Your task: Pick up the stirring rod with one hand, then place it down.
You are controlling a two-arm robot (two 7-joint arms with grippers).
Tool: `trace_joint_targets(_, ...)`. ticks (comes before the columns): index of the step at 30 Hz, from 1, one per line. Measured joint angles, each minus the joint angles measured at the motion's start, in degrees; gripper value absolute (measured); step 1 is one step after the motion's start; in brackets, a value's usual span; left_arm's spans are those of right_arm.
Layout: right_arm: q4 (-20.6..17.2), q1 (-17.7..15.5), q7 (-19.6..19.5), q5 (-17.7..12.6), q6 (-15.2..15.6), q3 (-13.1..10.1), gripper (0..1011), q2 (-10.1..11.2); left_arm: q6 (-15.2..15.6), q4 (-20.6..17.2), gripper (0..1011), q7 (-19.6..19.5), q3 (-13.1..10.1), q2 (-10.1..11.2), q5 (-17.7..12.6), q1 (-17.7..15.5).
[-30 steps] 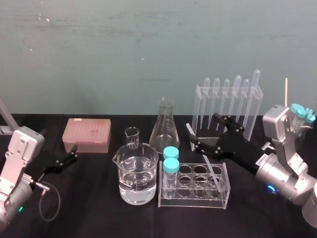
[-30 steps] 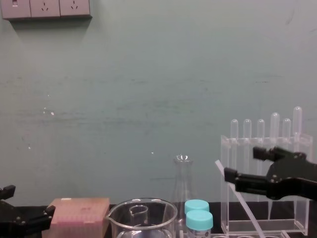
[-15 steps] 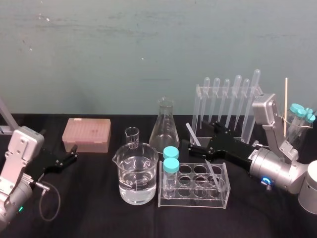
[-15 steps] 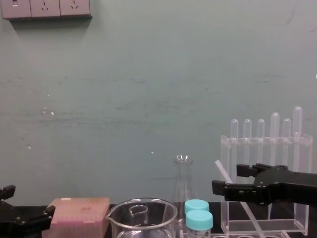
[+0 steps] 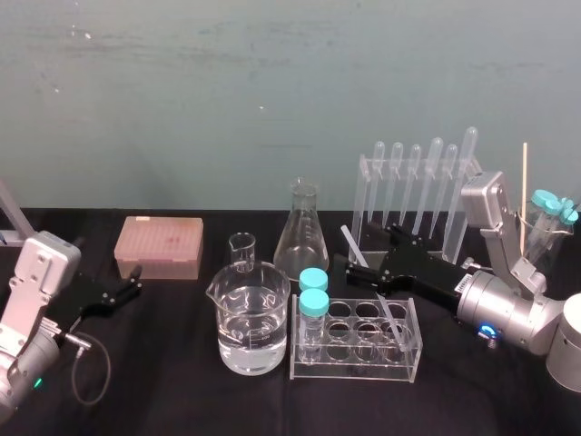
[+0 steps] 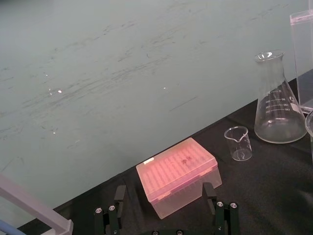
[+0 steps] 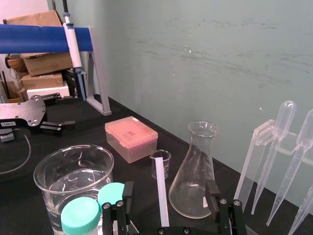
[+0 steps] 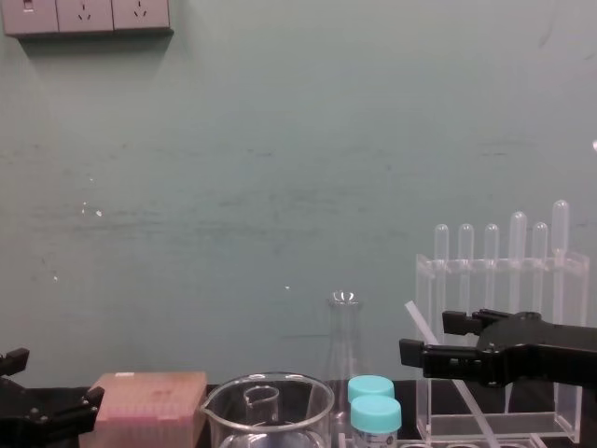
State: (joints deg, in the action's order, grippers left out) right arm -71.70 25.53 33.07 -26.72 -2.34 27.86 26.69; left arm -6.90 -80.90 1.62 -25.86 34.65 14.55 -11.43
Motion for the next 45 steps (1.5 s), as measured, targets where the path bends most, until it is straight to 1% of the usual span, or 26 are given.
trace_joint_targets(1, 0.0, 0.0, 0.0, 0.0, 0.0, 0.0, 932, 0.0, 0.0, 0.0, 1000, 0.0, 0.0, 0.0, 0.0, 0.0)
trace_joint_targets(2, -0.01, -0.01, -0.01, 0.0, -0.01, 0.0, 890, 0.0, 0.0, 0.0, 1000, 0.0, 0.0, 0.0, 0.0, 0.0)
trace_joint_targets(4, -0.03, -0.02, -0.03, 0.0, -0.04, 0.0, 863, 0.02, 0.0, 0.0, 1000, 0.0, 0.0, 0.0, 0.0, 0.0)
trace_joint_targets(5, -0.05, -0.03, -0.05, 0.0, -0.06, 0.0, 822, 0.02, 0.0, 0.0, 1000, 0.0, 0.0, 0.0, 0.0, 0.0)
trace_joint_targets(6, -0.06, -0.03, -0.06, 0.0, -0.07, 0.0, 812, 0.02, 0.0, 0.0, 1000, 0.0, 0.0, 0.0, 0.0, 0.0)
trace_joint_targets(10, -0.08, -0.05, -0.09, 0.0, -0.09, 0.0, 682, 0.04, 0.0, 0.0, 1000, 0.0, 0.0, 0.0, 0.0, 0.0)
trace_joint_targets(11, -0.09, -0.06, -0.1, 0.0, -0.1, 0.0, 634, 0.05, 0.0, 0.0, 1000, 0.0, 0.0, 0.0, 0.0, 0.0)
trace_joint_targets(12, -0.09, -0.06, -0.11, 0.0, -0.1, 0.0, 625, 0.05, 0.0, 0.0, 1000, 0.0, 0.0, 0.0, 0.0, 0.0)
trace_joint_targets(13, -0.1, -0.07, -0.11, 0.0, -0.1, 0.0, 575, 0.06, 0.0, 0.0, 1000, 0.0, 0.0, 0.0, 0.0, 0.0)
trace_joint_targets(14, -0.1, -0.07, -0.12, 0.0, -0.11, 0.0, 575, 0.06, 0.0, 0.0, 1000, 0.0, 0.0, 0.0, 0.0, 0.0)
trace_joint_targets(15, -0.11, -0.08, -0.12, 0.0, -0.12, 0.0, 512, 0.07, 0.0, 0.0, 1000, 0.0, 0.0, 0.0, 0.0, 0.0)
trace_joint_targets(16, -0.12, -0.08, -0.12, 0.0, -0.13, 0.0, 491, 0.07, 0.0, 0.0, 1000, 0.0, 0.0, 0.0, 0.0, 0.0)
trace_joint_targets(17, -0.13, -0.09, -0.13, 0.0, -0.13, -0.01, 432, 0.08, 0.0, 0.0, 1000, 0.0, 0.0, 0.0, 0.0, 0.0)
trace_joint_targets(18, -0.14, -0.09, -0.13, 0.0, -0.14, 0.0, 432, 0.08, 0.0, 0.0, 1000, 0.0, 0.0, 0.0, 0.0, 0.0)
trace_joint_targets(20, -0.15, -0.1, -0.14, 0.0, -0.15, 0.0, 371, 0.1, 0.0, 0.0, 1000, 0.0, 0.0, 0.0, 0.0, 0.0)
trace_joint_targets(21, -0.15, -0.11, -0.15, 0.0, -0.15, 0.0, 311, 0.1, 0.0, 0.0, 1000, 0.0, 0.0, 0.0, 0.0, 0.0)
trace_joint_targets(22, -0.15, -0.11, -0.15, 0.0, -0.16, -0.01, 311, 0.1, 0.0, 0.0, 1000, 0.0, 0.0, 0.0, 0.0, 0.0)
trace_joint_targets(24, -0.16, -0.12, -0.16, 0.0, -0.17, -0.01, 251, 0.1, 0.0, 0.0, 1000, 0.0, 0.0, 0.0, 0.0, 0.0)
trace_joint_targets(25, -0.16, -0.11, -0.16, 0.0, -0.17, -0.01, 189, 0.1, 0.0, 0.0, 1000, 0.0, 0.0, 0.0, 0.0, 0.0)
trace_joint_targets(26, -0.16, -0.12, -0.17, 0.0, -0.17, 0.0, 172, 0.1, 0.0, 0.0, 1000, 0.0, 0.0, 0.0, 0.0, 0.0)
trace_joint_targets(28, -0.16, -0.11, -0.18, 0.0, -0.17, 0.0, 98, 0.1, 0.0, 0.0, 1000, 0.0, 0.0, 0.0, 0.0, 0.0)
trace_joint_targets(32, -0.17, -0.16, -0.19, 0.0, -0.25, -0.11, 61, 0.07, 0.0, 0.0, 1000, 0.0, 0.0, 0.0, 0.0, 0.0)
trace_joint_targets(36, -0.49, -0.73, 0.08, -0.61, -1.69, -1.49, 61, -0.44, 0.0, 0.0, 1000, 0.0, 0.0, 0.0, 0.0, 0.0)
trace_joint_targets(42, -2.87, -2.26, 0.25, -2.56, -6.62, -5.05, 61, -1.42, 0.0, 0.0, 1000, 0.0, 0.0, 0.0, 0.0, 0.0)
trace_joint_targets(43, -3.76, -2.64, 0.3, -3.15, -8.13, -6.08, 61, -1.71, 0.0, 0.0, 1000, 0.0, 0.0, 0.0, 0.0, 0.0)
trace_joint_targets(45, -4.71, -3.08, 0.53, -3.85, -10.08, -7.14, 61, -1.98, 0.0, 0.0, 1000, 0.0, 0.0, 0.0, 0.0, 0.0)
